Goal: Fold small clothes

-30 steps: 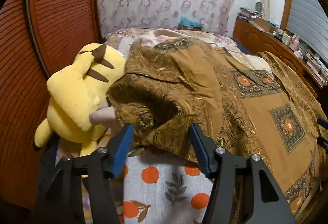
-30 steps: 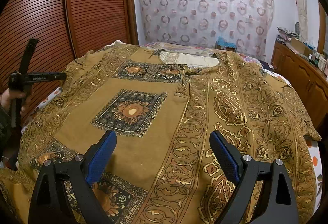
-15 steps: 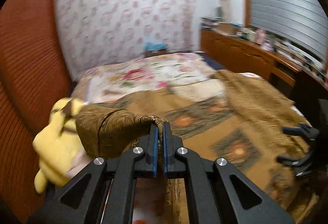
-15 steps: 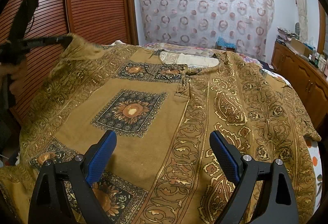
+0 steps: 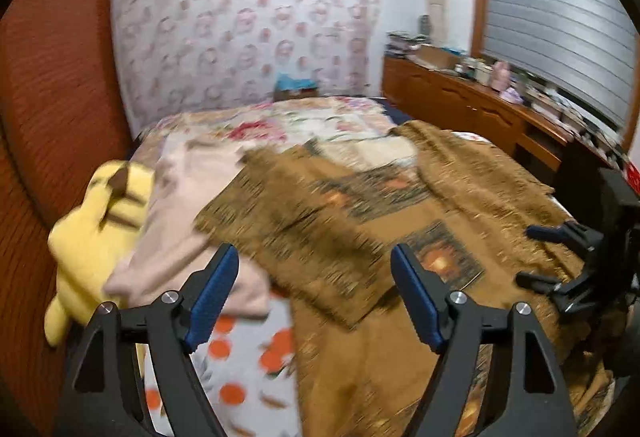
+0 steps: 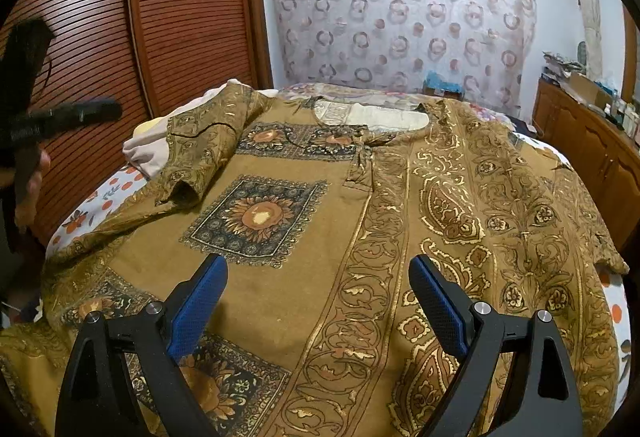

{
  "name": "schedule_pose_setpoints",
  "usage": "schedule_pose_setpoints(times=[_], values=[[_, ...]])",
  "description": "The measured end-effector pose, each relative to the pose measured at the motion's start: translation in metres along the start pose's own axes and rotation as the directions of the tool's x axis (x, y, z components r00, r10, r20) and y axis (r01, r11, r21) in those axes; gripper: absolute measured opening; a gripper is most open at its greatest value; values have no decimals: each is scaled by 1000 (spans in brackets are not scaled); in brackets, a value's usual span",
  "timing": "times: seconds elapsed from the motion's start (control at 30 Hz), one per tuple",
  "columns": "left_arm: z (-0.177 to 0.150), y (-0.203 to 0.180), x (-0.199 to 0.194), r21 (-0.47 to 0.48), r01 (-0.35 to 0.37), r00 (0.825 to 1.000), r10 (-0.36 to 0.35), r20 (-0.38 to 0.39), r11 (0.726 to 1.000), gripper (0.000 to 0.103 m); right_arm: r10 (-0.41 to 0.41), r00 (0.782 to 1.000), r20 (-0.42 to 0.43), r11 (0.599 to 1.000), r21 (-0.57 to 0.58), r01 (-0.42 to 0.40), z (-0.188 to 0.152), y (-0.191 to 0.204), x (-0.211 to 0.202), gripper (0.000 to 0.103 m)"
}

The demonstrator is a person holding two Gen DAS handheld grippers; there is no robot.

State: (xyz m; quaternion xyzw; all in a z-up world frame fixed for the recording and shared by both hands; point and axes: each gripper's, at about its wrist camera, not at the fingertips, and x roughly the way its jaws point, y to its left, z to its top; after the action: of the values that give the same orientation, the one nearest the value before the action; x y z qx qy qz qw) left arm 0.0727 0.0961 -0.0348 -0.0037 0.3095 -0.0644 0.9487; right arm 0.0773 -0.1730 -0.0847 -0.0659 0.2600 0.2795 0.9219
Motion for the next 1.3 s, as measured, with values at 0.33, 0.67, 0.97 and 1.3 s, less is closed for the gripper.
schedule_pose_setpoints(times=[0.33, 0.67, 0.97, 1.3], values=[[-43, 38, -17, -135, -78, 997, 80, 13, 988, 79, 110, 994, 11, 985, -133, -108, 53, 30, 4, 68], [-47, 44, -31, -162, -105, 992, 115, 55, 981, 79, 263, 963, -62, 929, -254, -270, 123, 100, 103, 65], [-53, 56, -37, -175, -115, 990, 129, 66, 978, 79, 186, 954, -236, 920, -300, -254, 135, 140, 205, 60], [-58, 52, -33, -167, -108, 992, 119, 52, 980, 79, 189, 948, -256, 908, -322, -268, 139, 143, 214, 5]])
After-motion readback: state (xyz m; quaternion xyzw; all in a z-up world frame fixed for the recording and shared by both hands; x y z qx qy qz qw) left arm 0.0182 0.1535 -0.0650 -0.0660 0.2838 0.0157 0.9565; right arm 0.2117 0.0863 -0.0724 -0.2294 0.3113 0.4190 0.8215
